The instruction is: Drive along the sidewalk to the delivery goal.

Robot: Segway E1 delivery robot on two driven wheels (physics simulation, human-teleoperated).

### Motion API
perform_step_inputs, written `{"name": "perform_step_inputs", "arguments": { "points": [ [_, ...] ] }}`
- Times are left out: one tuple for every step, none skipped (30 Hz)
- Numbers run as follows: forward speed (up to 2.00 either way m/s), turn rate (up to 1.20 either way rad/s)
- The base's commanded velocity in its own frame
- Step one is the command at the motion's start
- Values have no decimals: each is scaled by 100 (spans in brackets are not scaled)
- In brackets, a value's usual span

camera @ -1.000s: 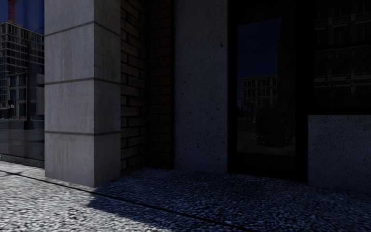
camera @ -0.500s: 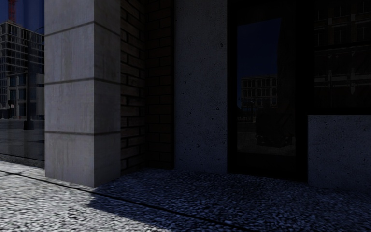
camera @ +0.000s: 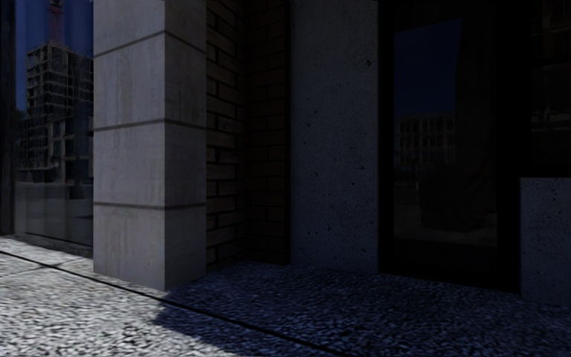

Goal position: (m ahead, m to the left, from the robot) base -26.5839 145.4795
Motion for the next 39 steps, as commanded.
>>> {"name": "perform_step_inputs", "arguments": {
  "points": [
    [44, 53],
    [45, 53],
    [47, 53],
    [54, 53],
    [54, 53],
    [59, 54],
    [61, 56],
    [61, 58],
    [61, 61],
    [61, 62],
    [62, 63],
    [62, 63],
    [62, 64],
    [62, 65],
    [62, 66],
    [64, 70],
    [65, 74],
    [67, 75],
    [69, 75],
    [72, 74],
    [72, 74],
    [81, 74],
    [81, 74],
    [81, 74],
    [81, 74],
    [81, 74],
    [81, 74],
    [82, 74],
    [82, 74],
    [82, 74],
    [82, 74],
    [82, 74],
    [82, 74],
    [82, 74],
    [82, 74],
    [82, 74],
    [82, 74],
    [82, 74],
    [82, 74]
  ]
}}
